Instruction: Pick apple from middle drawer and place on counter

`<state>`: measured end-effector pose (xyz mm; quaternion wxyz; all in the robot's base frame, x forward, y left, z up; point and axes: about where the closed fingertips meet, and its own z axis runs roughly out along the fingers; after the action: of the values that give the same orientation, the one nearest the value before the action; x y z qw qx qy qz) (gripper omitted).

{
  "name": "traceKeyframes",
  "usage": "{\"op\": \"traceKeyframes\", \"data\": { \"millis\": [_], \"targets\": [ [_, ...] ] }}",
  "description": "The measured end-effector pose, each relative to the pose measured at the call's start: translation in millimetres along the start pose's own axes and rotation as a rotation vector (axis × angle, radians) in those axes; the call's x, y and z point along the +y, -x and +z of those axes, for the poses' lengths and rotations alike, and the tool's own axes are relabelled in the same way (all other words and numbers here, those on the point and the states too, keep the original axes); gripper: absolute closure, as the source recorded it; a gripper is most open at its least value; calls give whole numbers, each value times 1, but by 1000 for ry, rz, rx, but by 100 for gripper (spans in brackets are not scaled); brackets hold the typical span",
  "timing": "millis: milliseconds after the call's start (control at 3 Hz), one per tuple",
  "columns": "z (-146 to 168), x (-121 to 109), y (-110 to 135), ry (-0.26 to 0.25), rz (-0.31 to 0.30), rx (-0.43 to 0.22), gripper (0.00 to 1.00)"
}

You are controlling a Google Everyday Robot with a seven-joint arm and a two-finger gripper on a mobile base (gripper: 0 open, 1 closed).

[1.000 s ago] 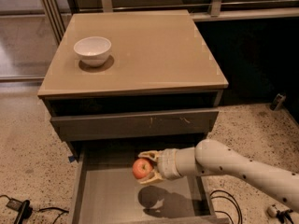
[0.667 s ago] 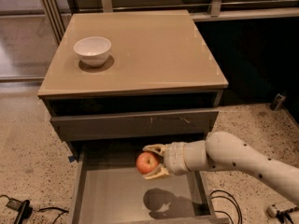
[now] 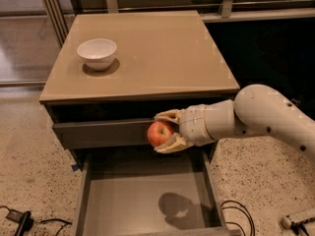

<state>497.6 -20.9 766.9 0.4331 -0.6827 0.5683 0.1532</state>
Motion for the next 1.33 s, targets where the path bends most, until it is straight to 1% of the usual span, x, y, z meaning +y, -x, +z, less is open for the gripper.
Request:
{"op": "traceKeyframes", "data": {
  "millis": [333,667,1000,1333],
  "targets": [
    [-2,-3,2,-4,-4,0,100],
    [-9,-14,9,-19,-19,0,100],
    [-44,-50,41,-58,-99,27,100],
    [-93,-109,94,-122,-209,55,100]
  ]
}}
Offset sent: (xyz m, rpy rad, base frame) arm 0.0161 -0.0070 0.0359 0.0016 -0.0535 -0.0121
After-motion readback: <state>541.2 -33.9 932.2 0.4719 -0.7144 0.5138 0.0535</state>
